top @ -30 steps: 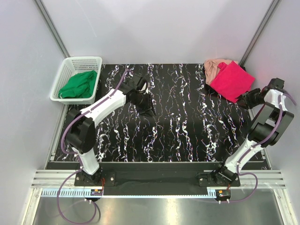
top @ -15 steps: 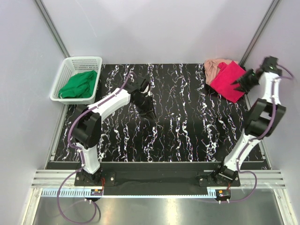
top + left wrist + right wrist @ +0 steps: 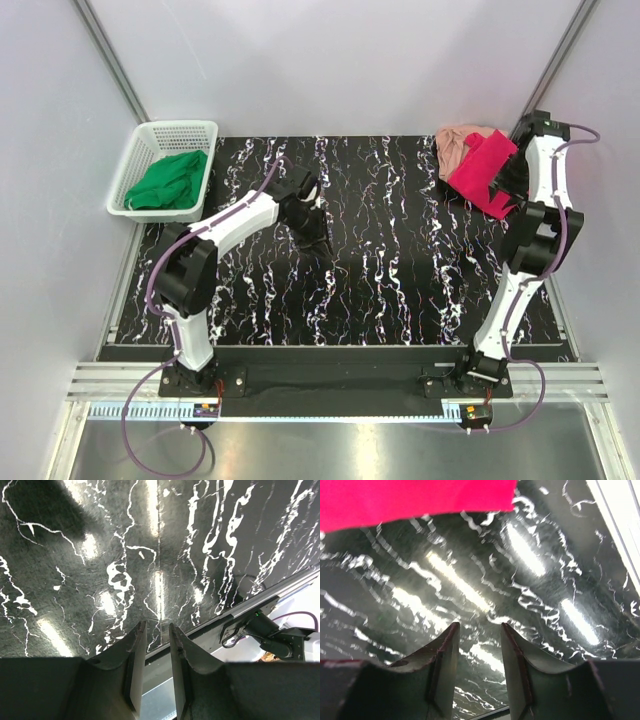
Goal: Fold and stack the t-shirts
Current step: Neatly place the folded tshirt to the corner
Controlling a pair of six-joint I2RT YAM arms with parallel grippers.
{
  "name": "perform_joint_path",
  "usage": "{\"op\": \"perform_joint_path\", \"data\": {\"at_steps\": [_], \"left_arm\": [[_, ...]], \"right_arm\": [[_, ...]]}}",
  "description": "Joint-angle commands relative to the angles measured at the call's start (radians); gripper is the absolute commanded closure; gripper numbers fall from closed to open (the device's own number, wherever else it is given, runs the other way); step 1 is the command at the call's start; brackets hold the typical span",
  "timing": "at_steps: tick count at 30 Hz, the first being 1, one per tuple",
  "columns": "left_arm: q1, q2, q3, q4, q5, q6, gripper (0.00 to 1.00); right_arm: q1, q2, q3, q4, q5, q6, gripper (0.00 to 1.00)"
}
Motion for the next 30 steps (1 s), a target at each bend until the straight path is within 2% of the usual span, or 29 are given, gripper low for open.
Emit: {"op": "perform_joint_path", "data": {"at_steps": [1,3,4,7,10,11,12,13,14,15,16,17,19,21,22,24,25,28,30], "left_arm": [[-0.003,-0.052,-0.007,0.046,-0.003,0.015,0.7],[-0.003,-0.054,0.016,0.024,-0.032,0.014,0.68],[-0.005,-0.052,0.029,-0.008,-0.046,0.021,0.68],[-0.017,-0.055,0.083,-0.078,-0.153,0.059,0.66],[-0.023,-0.07,0.071,-0.096,-0.195,0.089,0.66],[-0.022,-0.075,0.042,-0.094,-0.194,0.093,0.67],[-0.023,-0.084,0.03,-0.096,-0.195,0.098,0.68],[-0.026,-0.089,0.016,-0.096,-0.194,0.116,0.67],[-0.029,-0.096,-0.007,-0.096,-0.201,0.127,0.67],[-0.034,-0.104,-0.02,-0.096,-0.21,0.136,0.66],[-0.035,-0.11,-0.042,-0.094,-0.224,0.153,0.63],[-0.035,-0.119,-0.052,-0.096,-0.229,0.156,0.63],[-0.035,-0.146,-0.067,-0.097,-0.23,0.161,0.63],[-0.037,-0.172,-0.086,-0.099,-0.22,0.158,0.63],[-0.035,-0.184,-0.092,-0.097,-0.204,0.149,0.63],[-0.035,-0.213,-0.104,-0.099,-0.192,0.139,0.63],[-0.037,-0.224,-0.113,-0.1,-0.19,0.132,0.63],[-0.043,-0.282,-0.133,-0.117,-0.241,0.103,0.63],[-0.048,-0.333,-0.142,-0.138,-0.285,0.086,0.62]], "right_arm": [[0.087,-0.193,-0.013,-0.026,-0.01,-0.006,0.54],[0.177,-0.265,-0.086,0.009,0.089,-0.034,0.52],[0.193,-0.326,-0.116,0.034,0.12,-0.052,0.44],[0.199,-0.423,-0.197,0.051,0.112,-0.032,0.41],[0.205,-0.592,-0.335,0.113,0.157,-0.005,0.58],[0.205,-0.645,-0.423,0.146,0.16,0.011,0.89],[0.205,-0.74,-0.461,0.166,0.142,0.015,0.93],[0.205,-0.77,-0.491,0.167,0.102,0.009,0.89],[0.205,-0.781,-0.499,0.131,0.045,0.008,0.7],[0.205,-0.772,-0.49,0.079,0.034,0.006,0.56],[0.207,-0.766,-0.484,-0.025,0.036,-0.009,0.53],[0.233,-0.772,-0.496,-0.052,0.107,-0.017,0.52],[0.259,-0.889,-0.56,0.01,0.207,-0.032,0.34],[0.258,-0.937,-0.636,0.041,0.291,-0.043,0.14],[0.255,-0.922,-0.64,0.04,0.302,-0.05,0.13],[0.254,-0.858,-0.633,0.045,0.266,-0.035,0.21],[0.254,-0.844,-0.625,0.052,0.247,-0.012,0.22],[0.254,-0.833,-0.66,0.156,0.204,0.014,0.14],[0.241,-0.796,-0.682,0.215,0.197,-0.01,0.16]]}}
